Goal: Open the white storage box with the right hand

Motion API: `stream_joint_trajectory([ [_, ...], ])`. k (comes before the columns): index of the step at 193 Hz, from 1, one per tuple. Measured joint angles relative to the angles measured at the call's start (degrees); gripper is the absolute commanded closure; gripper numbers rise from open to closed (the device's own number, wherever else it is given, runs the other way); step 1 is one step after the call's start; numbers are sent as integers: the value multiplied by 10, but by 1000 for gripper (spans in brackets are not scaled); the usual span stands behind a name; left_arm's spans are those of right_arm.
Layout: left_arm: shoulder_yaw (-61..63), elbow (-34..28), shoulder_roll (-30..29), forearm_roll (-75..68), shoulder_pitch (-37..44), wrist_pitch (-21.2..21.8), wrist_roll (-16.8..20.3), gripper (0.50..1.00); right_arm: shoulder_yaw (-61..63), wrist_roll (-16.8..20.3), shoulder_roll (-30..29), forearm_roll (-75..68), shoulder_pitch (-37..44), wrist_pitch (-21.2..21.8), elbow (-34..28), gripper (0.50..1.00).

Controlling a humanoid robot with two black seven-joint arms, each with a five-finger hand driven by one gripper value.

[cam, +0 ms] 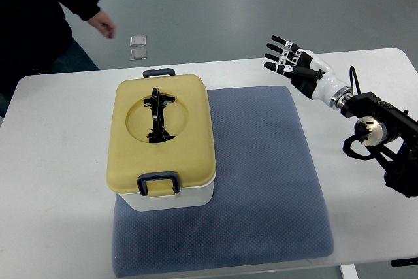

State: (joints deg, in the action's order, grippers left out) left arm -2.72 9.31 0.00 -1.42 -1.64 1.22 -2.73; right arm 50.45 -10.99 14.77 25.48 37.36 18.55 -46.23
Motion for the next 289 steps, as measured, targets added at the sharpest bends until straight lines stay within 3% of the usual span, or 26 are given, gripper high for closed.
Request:
stream_joint_trajectory([
  [117,2,-4,0,0,0,2,1,500,0,-2,4,0,0,-7,1,574],
  [159,2,-3,0,0,0,2,1,500,0,-28,7,0,1,-76,-1,574],
  [182,2,-3,0,0,0,2,1,500,0,-32,7,0,2,-90,-2,574],
  [289,2,-3,0,0,0,1,1,500,1,-36,23,0,11,-80,0,570],
])
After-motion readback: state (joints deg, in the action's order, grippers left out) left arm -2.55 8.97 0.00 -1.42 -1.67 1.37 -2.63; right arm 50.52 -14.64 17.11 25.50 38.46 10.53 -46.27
